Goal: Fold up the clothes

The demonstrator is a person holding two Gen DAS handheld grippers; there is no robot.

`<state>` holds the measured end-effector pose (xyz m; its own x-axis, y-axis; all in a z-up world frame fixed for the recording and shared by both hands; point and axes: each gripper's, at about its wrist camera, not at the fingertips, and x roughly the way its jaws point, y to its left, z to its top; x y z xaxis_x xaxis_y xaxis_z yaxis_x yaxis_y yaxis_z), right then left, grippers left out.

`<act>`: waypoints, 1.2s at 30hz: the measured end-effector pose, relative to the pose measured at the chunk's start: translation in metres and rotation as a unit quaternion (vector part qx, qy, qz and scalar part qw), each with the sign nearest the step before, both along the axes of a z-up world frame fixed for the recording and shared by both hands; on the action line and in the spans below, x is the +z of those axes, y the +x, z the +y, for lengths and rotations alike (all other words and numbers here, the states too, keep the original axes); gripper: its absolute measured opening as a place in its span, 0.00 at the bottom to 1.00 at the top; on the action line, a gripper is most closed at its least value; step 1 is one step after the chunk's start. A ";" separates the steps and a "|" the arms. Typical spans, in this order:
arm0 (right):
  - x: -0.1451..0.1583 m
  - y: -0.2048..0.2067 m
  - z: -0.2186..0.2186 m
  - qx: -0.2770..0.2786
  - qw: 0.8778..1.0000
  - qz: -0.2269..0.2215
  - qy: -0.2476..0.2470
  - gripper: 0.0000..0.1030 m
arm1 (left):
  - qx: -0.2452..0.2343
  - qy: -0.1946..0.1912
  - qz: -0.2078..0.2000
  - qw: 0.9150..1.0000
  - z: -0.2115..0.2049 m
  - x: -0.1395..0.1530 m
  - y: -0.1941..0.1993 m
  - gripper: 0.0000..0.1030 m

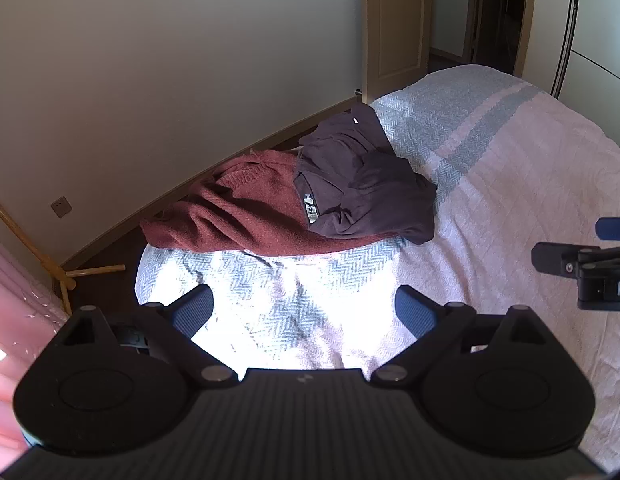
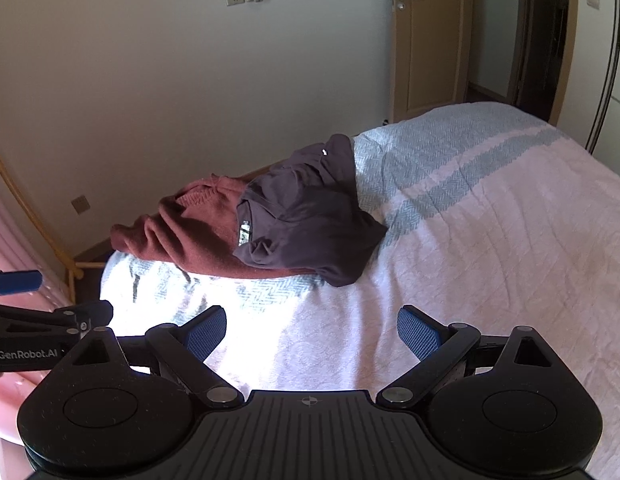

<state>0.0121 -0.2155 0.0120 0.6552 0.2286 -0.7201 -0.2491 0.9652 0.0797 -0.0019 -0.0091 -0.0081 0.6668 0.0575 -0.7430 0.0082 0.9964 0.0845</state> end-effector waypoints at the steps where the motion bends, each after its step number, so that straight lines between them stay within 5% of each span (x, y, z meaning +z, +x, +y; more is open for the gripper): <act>1: 0.000 -0.001 0.000 0.001 1.000 -0.003 -0.007 0.92 | 0.002 0.001 0.001 1.000 0.000 -0.001 -0.001 0.93; 8: -0.003 -0.002 -0.007 -0.014 0.999 -0.045 -0.006 0.92 | -0.006 0.001 -0.004 1.000 0.013 -0.007 0.001 0.93; 13: -0.014 0.031 -0.009 -0.023 0.999 -0.031 0.036 0.92 | -0.049 0.017 -0.006 0.999 0.030 -0.024 0.047 0.93; 17: -0.033 0.067 0.011 0.009 0.999 -0.030 -0.035 0.92 | -0.114 0.032 -0.011 0.993 0.043 -0.046 0.101 0.93; 20: -0.054 0.099 0.022 0.036 0.997 -0.010 -0.062 0.92 | -0.210 0.070 -0.021 0.975 0.044 -0.073 0.148 0.92; 24: -0.093 0.153 0.036 0.072 0.994 0.015 -0.078 0.91 | -0.329 0.140 -0.026 0.934 0.041 -0.123 0.215 0.87; 28: -0.137 0.207 0.050 0.081 0.991 0.041 -0.097 0.73 | -0.380 0.182 -0.023 0.907 0.039 -0.172 0.286 0.84; 32: -0.174 0.247 0.058 0.081 0.989 0.054 -0.113 0.74 | -0.394 0.181 -0.012 0.901 0.035 -0.207 0.338 0.78; 36: -0.191 0.272 0.061 0.081 0.989 0.067 -0.108 0.74 | -0.404 0.181 0.011 0.897 0.030 -0.230 0.367 0.42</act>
<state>0.2845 -0.1545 -0.1791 0.5184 0.1534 -0.8413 -0.4026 0.9117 -0.0819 0.3648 0.0207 -0.2377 0.5852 -0.1979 -0.7864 0.7204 0.5722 0.3920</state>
